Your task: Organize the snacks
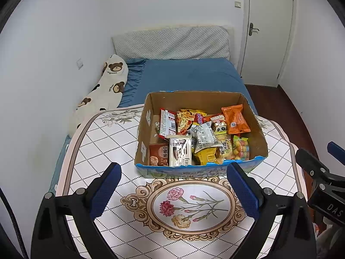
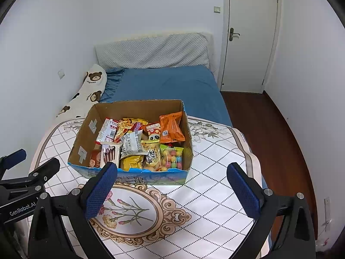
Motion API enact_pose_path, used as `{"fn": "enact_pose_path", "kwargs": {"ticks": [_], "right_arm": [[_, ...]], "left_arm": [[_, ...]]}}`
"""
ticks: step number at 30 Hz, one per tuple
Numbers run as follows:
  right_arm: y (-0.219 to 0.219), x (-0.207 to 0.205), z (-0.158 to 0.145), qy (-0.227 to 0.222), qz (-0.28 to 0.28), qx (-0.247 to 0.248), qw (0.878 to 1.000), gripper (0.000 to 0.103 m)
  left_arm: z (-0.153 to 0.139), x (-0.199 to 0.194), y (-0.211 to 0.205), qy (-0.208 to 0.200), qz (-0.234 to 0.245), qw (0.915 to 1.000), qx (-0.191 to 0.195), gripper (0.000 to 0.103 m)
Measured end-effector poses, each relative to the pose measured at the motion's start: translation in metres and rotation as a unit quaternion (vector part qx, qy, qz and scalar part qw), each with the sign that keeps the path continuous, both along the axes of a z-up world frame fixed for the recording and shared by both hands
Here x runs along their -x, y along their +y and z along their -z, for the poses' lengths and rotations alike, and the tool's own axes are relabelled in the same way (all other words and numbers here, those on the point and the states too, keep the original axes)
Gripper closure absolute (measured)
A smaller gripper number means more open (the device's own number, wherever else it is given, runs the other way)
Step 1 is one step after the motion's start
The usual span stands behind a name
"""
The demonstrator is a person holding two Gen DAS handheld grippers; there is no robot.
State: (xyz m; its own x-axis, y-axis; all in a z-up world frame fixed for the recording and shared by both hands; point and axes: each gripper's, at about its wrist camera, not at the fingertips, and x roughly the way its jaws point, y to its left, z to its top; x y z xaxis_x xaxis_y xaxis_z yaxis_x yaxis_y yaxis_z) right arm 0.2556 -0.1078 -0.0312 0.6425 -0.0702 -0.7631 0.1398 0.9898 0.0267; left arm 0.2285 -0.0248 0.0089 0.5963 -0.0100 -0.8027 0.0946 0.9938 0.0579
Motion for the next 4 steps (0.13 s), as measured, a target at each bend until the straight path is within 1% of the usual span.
{"fn": "enact_pose_path", "kwargs": {"ticks": [4], "right_arm": [[0.0007, 0.0002, 0.0008, 0.000, 0.000, 0.001, 1.000, 0.000]], "left_arm": [[-0.0021, 0.0019, -0.0004, -0.005, 0.000, 1.0000, 0.000, 0.003]]}}
